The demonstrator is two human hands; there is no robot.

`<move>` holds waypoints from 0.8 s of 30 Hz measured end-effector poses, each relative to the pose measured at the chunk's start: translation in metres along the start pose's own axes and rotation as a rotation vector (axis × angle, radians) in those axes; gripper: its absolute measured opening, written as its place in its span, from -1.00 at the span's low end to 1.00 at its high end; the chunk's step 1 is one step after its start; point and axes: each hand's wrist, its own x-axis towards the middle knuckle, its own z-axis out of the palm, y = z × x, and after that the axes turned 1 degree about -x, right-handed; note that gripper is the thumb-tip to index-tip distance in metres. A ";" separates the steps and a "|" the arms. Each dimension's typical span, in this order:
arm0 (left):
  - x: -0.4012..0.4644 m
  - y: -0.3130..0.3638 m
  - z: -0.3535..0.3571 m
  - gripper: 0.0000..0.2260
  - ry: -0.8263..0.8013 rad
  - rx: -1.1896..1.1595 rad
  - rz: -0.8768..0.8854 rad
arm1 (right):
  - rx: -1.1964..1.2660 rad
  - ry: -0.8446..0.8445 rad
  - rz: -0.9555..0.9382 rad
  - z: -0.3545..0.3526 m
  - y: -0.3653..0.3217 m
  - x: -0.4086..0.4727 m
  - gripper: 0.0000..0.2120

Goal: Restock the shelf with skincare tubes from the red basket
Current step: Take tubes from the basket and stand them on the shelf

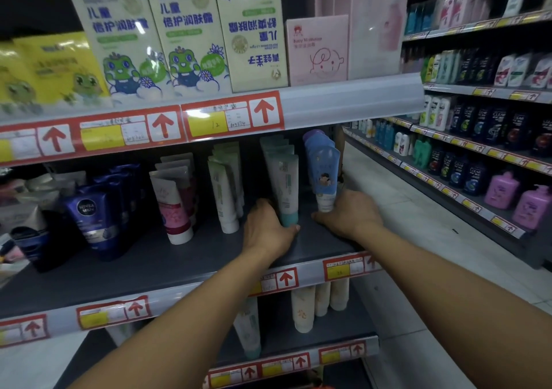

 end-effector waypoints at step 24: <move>-0.089 -0.033 -0.126 -0.64 0.064 -0.051 0.144 | -0.115 0.109 -0.152 -0.056 -0.072 -0.117 -0.65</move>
